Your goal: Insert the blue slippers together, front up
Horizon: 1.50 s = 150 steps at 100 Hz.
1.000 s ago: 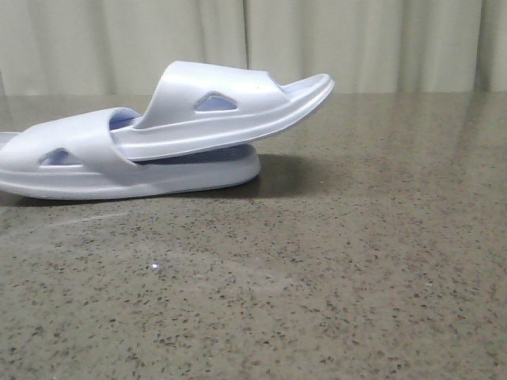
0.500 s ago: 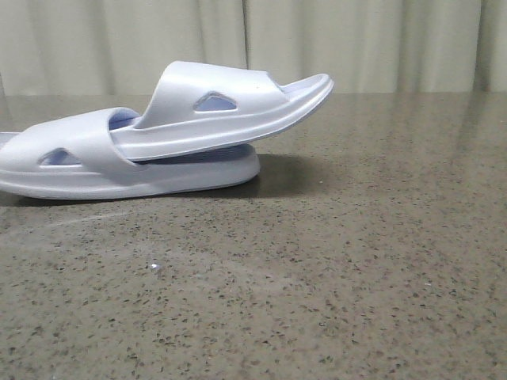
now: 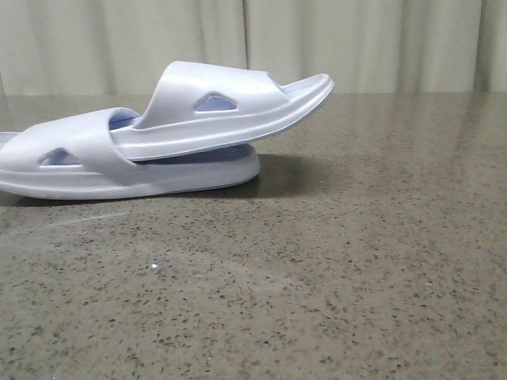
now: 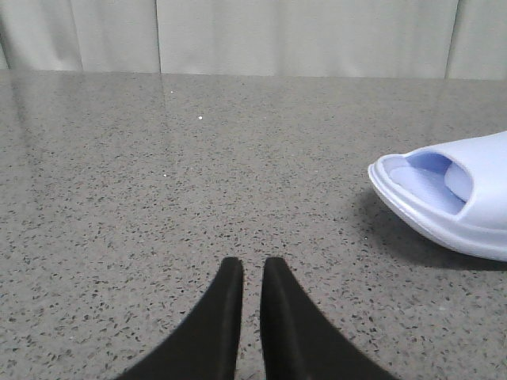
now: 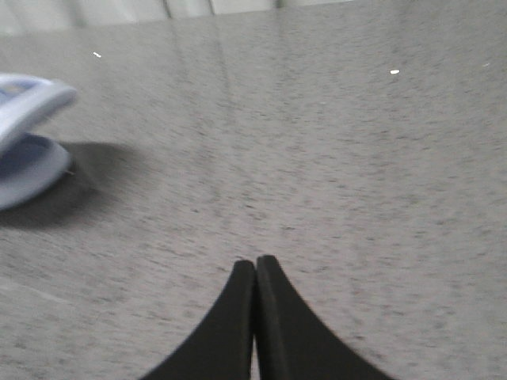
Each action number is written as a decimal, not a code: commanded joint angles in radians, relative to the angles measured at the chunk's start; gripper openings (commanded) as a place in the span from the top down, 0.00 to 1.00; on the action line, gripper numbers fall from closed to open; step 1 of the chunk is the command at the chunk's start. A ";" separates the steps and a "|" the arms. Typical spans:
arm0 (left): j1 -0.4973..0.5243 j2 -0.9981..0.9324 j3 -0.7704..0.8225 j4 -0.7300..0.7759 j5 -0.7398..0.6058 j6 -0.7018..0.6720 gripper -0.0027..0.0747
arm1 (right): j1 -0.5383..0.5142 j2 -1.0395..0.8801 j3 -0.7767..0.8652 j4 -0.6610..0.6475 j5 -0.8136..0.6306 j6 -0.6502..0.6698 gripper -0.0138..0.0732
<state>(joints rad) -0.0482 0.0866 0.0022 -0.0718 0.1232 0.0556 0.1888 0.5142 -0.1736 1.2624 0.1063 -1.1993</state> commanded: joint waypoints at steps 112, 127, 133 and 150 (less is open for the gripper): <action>0.005 0.010 0.009 -0.011 -0.071 -0.011 0.95 | -0.190 -0.488 0.205 -1.224 -0.100 1.040 0.93; 0.005 0.010 0.009 -0.011 -0.071 -0.011 0.95 | -0.190 -0.488 0.205 -1.224 -0.093 1.040 0.93; 0.005 0.010 0.009 -0.011 -0.071 -0.011 0.95 | -0.190 -0.488 0.205 -1.224 -0.093 1.040 0.93; 0.005 0.010 0.009 -0.011 -0.071 -0.011 0.95 | -0.190 -0.488 0.205 -1.224 -0.093 1.040 0.93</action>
<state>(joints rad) -0.0482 0.0866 0.0022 -0.0718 0.1270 0.0540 0.0031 0.0167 0.0106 0.0477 0.0839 -0.1584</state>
